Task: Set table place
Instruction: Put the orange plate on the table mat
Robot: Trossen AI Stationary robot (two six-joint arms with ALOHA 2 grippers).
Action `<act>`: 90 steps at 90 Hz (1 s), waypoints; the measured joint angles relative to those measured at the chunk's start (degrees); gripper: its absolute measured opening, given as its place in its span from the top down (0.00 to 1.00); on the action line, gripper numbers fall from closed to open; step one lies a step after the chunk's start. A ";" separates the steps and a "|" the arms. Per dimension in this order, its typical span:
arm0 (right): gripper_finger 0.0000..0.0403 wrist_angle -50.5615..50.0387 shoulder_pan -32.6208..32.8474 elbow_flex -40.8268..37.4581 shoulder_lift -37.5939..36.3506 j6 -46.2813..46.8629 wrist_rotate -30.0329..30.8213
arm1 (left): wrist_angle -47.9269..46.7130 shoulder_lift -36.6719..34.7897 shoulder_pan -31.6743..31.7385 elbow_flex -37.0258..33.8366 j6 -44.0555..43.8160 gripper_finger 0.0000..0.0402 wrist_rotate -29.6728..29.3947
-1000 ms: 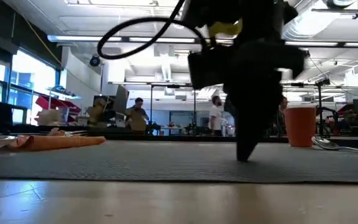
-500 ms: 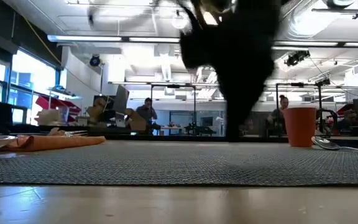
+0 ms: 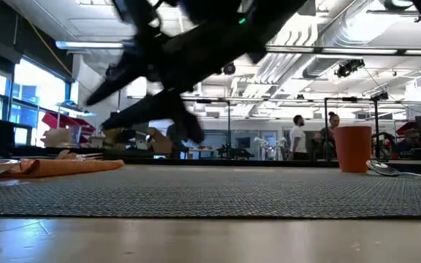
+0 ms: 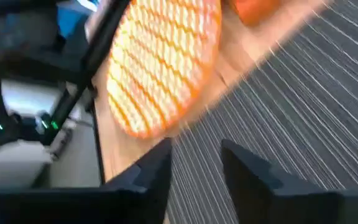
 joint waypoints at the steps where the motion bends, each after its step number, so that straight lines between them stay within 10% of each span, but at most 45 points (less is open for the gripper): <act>1: 0.61 0.03 -0.05 0.79 0.57 -0.03 -0.03 | 0.33 -0.12 0.00 0.00 0.41 0.62 0.00; 22: 0.42 -9.82 -0.65 21.64 13.80 -0.86 0.74 | 1.55 -2.66 -0.04 0.02 6.81 0.62 0.13; 49: 0.44 -21.38 -0.63 41.71 25.91 0.28 0.98 | -1.53 -6.36 -0.15 0.00 12.47 0.62 -0.08; 90: 0.97 -22.30 -0.71 42.42 27.51 4.16 0.29 | -8.48 -8.29 0.00 -0.07 12.48 0.62 -4.18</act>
